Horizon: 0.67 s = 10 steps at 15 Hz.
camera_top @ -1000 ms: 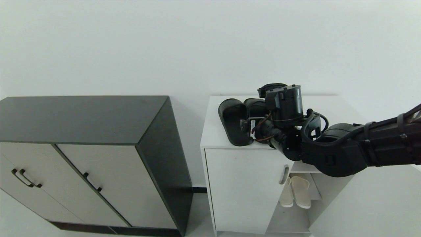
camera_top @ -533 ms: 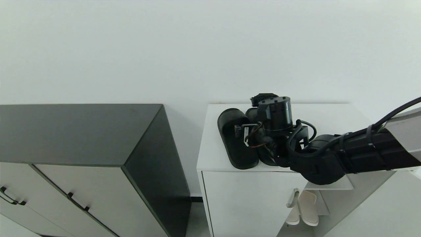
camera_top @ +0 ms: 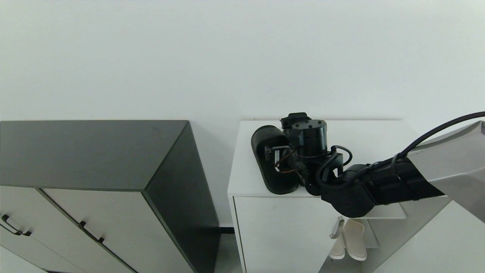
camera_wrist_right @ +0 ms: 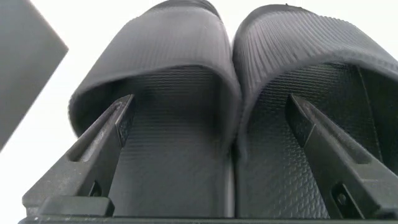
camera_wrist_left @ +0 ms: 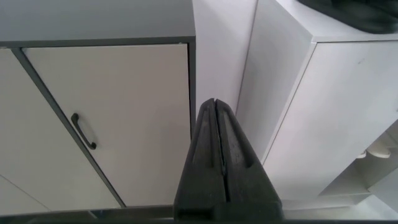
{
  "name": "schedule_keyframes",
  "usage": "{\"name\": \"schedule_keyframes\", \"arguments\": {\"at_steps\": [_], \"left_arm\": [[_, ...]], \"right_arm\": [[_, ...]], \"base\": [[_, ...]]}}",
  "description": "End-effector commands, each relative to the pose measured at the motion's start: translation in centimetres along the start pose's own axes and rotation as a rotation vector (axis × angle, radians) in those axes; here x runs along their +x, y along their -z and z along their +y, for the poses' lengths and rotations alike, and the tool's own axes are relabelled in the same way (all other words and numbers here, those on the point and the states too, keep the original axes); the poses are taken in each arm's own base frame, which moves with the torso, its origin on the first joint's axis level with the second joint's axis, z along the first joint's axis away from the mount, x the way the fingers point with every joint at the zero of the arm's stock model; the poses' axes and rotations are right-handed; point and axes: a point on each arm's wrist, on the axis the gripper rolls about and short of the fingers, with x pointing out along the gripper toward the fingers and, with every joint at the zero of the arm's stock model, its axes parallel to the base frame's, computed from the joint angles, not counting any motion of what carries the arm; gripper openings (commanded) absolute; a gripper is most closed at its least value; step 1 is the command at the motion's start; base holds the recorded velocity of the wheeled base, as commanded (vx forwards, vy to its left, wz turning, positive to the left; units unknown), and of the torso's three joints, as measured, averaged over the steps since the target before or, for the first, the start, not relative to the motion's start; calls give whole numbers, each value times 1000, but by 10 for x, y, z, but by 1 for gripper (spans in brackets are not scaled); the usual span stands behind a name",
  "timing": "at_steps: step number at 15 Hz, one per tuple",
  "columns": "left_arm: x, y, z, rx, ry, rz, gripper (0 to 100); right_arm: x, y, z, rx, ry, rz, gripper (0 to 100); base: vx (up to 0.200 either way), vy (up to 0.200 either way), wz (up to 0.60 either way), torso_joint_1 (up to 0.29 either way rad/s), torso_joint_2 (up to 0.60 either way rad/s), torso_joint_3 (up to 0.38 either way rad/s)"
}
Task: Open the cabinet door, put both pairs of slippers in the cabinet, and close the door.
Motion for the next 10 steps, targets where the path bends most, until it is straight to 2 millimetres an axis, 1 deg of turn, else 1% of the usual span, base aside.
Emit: {"name": "schedule_keyframes", "arguments": {"at_steps": [1,3,5,6,10], "left_arm": [[0,0,0,0,0,1,0],[0,0,0,0,0,-1,0],[0,0,0,-1,0,1,0],[0,0,0,-1,-2,-1,0],[0,0,0,-1,-2,1,0]], "right_arm": [[13,9,0,-6,15,10,100],[24,6,-3,8,30,-10,100],[26,3,-2,4,31,-19,100],[26,3,-2,-6,31,-20,0],[25,2,-1,-7,29,-23,0]], "base": [[0,0,0,0,0,0],[0,0,0,0,0,0],[0,0,0,0,0,0],[0,0,0,0,0,0],[0,0,0,0,0,0]]}}
